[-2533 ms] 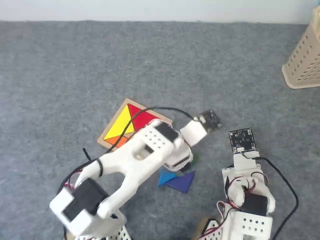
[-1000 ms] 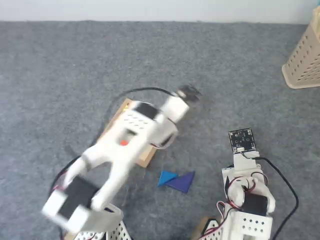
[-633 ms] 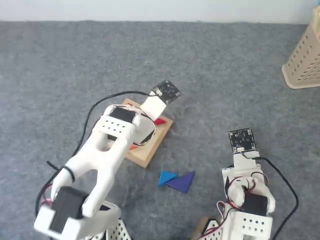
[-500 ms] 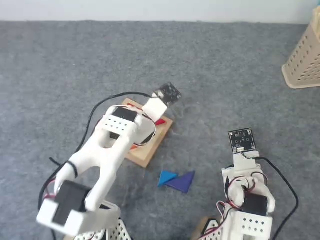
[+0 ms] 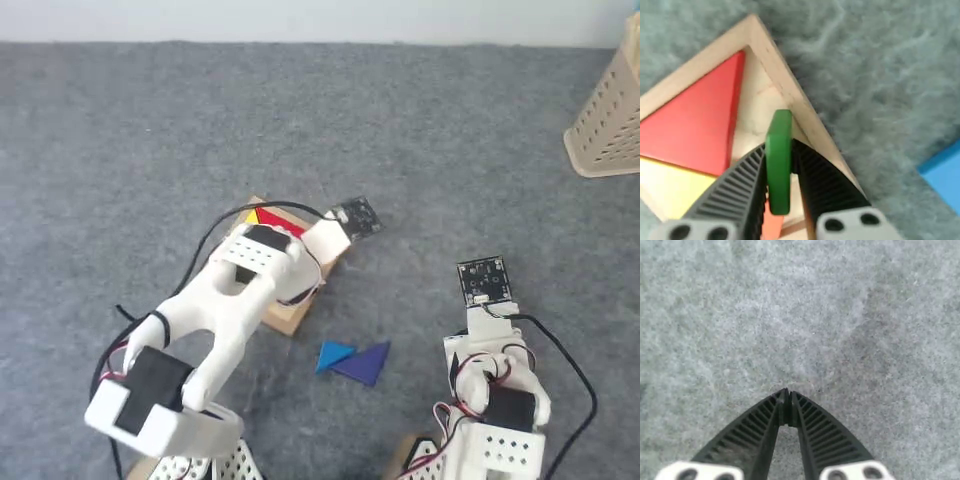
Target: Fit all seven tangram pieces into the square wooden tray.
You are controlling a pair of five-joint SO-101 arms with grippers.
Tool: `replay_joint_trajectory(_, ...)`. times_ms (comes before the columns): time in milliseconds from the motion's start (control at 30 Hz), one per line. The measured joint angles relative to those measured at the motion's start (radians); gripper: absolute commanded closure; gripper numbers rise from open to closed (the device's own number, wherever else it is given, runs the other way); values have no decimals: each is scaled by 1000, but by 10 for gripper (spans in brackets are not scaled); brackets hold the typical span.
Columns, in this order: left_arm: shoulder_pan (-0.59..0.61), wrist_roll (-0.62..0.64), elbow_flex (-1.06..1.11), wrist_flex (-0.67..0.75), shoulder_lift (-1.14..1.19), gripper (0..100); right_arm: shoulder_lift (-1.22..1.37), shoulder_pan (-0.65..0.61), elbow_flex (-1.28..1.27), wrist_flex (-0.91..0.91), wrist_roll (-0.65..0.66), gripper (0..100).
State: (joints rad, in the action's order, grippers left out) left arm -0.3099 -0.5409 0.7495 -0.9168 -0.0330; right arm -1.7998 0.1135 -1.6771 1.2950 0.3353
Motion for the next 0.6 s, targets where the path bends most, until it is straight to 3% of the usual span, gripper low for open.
replay_joint_trajectory(300, 8, -3, 8, -3, 0, 984, 0, 0, 0, 0, 0, 992)
replay_joint_trajectory(600, 18, -55, -29, -124, 0, 983, 0, 0, 0, 0, 0, 992)
